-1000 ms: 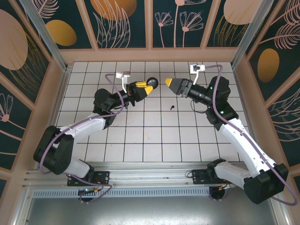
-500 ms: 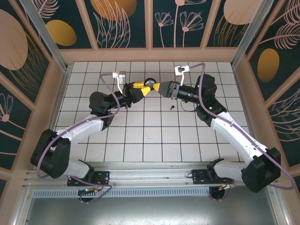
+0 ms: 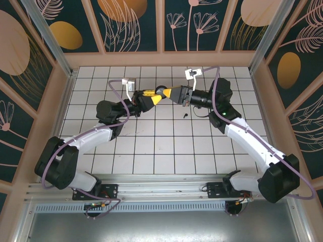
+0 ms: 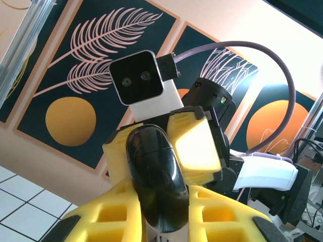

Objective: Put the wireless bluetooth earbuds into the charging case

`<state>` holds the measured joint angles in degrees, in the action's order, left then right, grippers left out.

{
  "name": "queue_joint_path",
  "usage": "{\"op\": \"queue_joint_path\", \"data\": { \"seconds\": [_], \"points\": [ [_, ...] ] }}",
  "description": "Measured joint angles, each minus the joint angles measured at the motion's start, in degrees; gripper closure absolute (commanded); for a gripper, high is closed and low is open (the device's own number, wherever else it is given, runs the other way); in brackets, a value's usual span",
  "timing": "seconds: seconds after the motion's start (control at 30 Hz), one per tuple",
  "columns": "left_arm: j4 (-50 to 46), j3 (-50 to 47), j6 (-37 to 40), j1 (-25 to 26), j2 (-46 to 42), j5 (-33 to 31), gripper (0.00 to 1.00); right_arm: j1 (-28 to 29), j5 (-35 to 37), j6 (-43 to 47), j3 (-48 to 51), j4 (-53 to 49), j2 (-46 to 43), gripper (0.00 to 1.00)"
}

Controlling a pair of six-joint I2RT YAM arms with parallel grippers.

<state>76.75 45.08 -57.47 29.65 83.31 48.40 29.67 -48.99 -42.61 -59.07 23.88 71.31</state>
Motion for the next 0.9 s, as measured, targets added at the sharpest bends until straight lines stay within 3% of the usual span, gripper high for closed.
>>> {"op": "queue_joint_path", "data": {
  "seconds": [0.07,0.17,0.3,0.6,0.73,0.9],
  "points": [
    [0.2,0.0,-0.1,-0.2,0.0,0.3,0.86,0.0,-0.3,0.1,-0.2,0.2,0.2,0.86],
    [-0.4,0.0,0.8,-0.3,-0.1,0.5,0.65,-0.1,-0.6,1.6,-0.8,-1.0,0.3,0.91],
    [-9.6,0.0,6.4,0.0,-3.2,0.4,0.42,-0.1,-0.8,7.4,-4.8,-8.7,1.2,0.93],
    [-44.2,5.4,32.2,0.0,-17.1,-3.7,0.37,-1.0,-1.0,30.7,-18.3,-34.2,1.6,0.93],
    [-48.6,6.2,37.3,0.0,-17.8,-2.7,0.36,-0.8,-2.6,38.0,-18.8,-39.3,2.1,0.92],
    [-49.2,6.2,38.5,0.0,-16.2,-1.7,0.36,0.6,-4.7,43.2,-17.7,-40.3,2.3,0.92]
  ]
}}
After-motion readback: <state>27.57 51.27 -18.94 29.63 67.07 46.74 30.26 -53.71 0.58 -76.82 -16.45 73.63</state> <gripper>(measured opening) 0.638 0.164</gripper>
